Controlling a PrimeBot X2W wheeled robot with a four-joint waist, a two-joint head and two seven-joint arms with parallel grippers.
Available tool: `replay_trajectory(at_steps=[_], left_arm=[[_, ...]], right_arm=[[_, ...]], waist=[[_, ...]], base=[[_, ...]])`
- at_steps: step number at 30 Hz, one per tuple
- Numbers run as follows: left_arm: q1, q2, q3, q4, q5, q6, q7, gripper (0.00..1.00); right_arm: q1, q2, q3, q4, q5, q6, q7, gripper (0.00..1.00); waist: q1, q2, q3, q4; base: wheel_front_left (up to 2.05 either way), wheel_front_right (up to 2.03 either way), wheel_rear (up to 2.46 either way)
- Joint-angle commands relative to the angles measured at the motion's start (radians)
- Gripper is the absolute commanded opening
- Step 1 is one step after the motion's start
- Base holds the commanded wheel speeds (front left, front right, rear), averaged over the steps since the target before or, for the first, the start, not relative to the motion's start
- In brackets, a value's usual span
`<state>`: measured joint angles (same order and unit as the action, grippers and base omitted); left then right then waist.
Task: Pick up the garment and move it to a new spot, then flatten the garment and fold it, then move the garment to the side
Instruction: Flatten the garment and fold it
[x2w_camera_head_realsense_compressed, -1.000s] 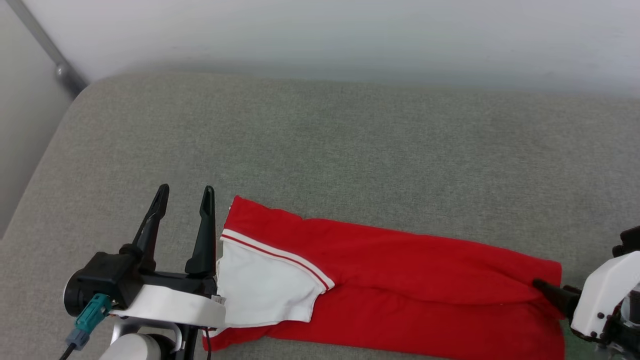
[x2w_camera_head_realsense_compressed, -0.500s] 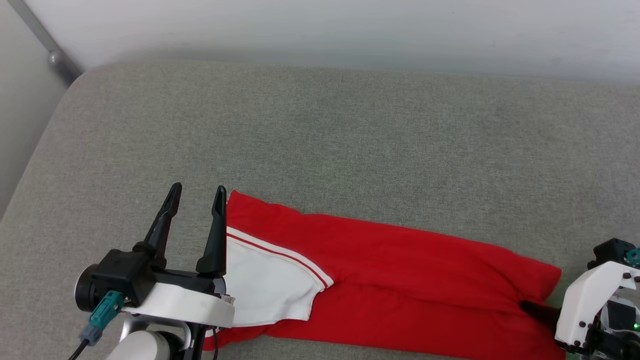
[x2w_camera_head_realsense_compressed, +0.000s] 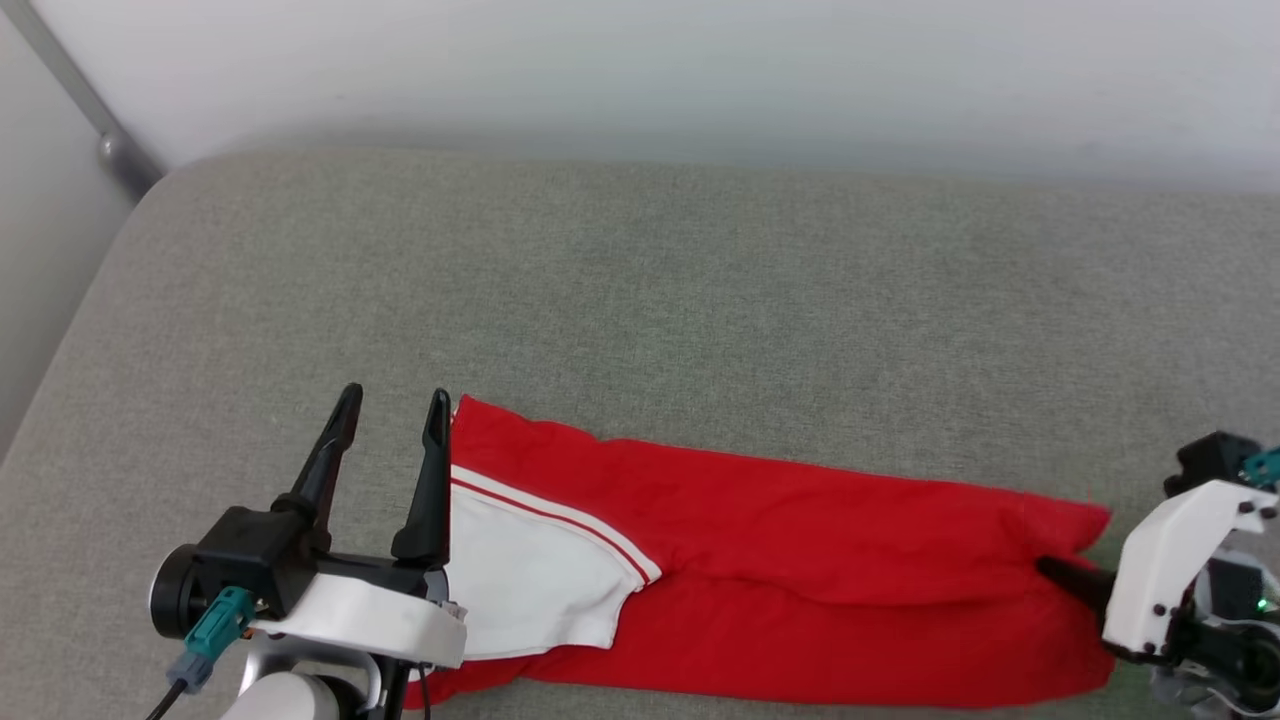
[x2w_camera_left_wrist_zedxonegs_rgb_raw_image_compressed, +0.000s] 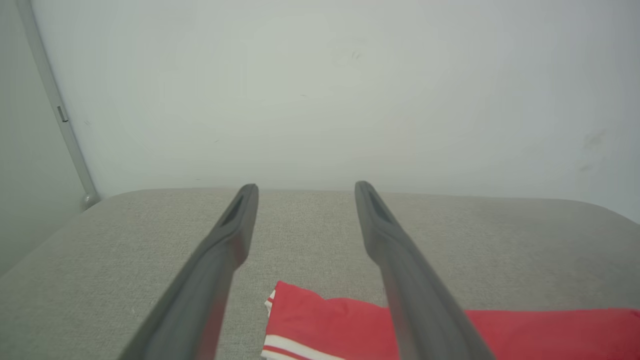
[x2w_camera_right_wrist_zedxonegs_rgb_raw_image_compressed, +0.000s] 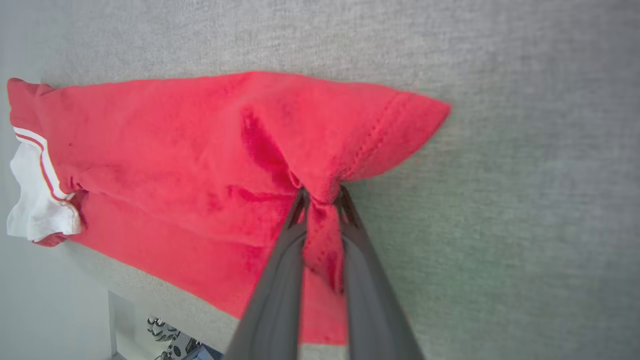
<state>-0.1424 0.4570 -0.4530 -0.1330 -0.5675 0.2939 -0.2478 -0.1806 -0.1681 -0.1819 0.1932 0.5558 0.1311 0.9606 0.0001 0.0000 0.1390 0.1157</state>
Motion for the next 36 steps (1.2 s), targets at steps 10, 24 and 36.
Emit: replay_trajectory(at_steps=[10, 24, 36], left_arm=[[0.046, 0.013, 0.009, -0.012, -0.005, 0.03, 0.008, 1.0], [0.096, 0.029, 0.036, -0.013, -0.016, 0.06, 0.001, 1.0], [0.101, 0.029, 0.03, -0.001, -0.041, 0.047, 0.016, 1.0]], right_arm=[[0.015, -0.092, -0.076, -0.103, -0.016, -0.001, 0.012, 0.0], [0.0, -0.086, -0.338, -0.186, -0.061, -0.001, 0.143, 0.0], [-0.016, 0.117, -0.189, -0.112, 0.149, -0.001, 0.252, 0.0]], waist=[[-0.0001, 0.0, -0.054, -0.047], [-0.0001, 0.0, -0.081, -0.102], [-0.0001, 0.0, -0.121, -0.091]], base=[[0.0, 0.0, 0.0], [0.0, 0.0, 0.0], [0.0, 0.0, 0.0]])
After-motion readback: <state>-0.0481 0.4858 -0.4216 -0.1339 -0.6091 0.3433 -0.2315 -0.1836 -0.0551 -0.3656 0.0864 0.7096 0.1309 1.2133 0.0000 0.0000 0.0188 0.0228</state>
